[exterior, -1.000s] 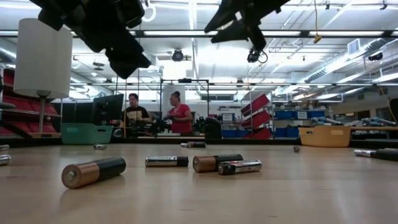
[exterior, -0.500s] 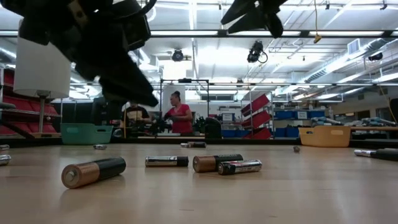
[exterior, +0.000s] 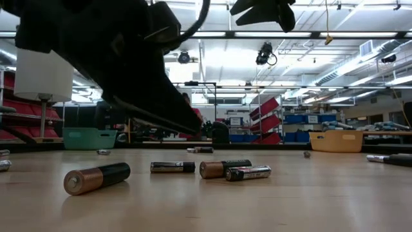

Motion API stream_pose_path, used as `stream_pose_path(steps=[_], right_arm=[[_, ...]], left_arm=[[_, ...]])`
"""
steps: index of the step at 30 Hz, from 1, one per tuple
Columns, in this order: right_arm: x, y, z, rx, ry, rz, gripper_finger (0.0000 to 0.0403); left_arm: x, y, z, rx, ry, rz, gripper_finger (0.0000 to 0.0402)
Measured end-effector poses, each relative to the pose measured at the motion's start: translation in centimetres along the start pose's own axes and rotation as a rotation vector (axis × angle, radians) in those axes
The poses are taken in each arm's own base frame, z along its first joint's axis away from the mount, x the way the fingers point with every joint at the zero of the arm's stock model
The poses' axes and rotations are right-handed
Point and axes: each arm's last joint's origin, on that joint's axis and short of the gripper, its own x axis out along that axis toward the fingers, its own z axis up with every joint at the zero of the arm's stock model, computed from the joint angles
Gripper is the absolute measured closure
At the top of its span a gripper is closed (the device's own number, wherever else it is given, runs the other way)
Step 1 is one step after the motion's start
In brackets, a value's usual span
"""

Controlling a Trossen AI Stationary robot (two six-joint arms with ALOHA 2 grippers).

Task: Sort batteries
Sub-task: Put the silver battery into the yellow bin

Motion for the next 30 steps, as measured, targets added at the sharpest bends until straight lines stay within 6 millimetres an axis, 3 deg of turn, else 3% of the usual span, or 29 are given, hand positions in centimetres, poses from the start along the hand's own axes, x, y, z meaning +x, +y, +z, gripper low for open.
stream_pose_path(steps=[17,20,25,30], right_arm=[[-0.4,0.5,-0.2,-0.047,0.006,0.032,0.0251],[-0.4,0.5,-0.1,-0.049,0.004,0.033,0.0251],[-0.4,0.5,-0.1,-0.050,0.002,0.034,0.0251],[-0.4,0.5,-0.1,-0.059,0.002,0.034,0.0251]], left_arm=[[2.2,0.1,-3.1,-0.009,0.039,0.071,0.0253],[2.2,0.2,-3.2,-0.006,0.043,0.075,0.0278],[2.2,0.2,-3.2,-0.011,0.058,0.042,0.0369],[1.9,1.1,-4.4,-0.059,0.076,0.039,0.0368]])
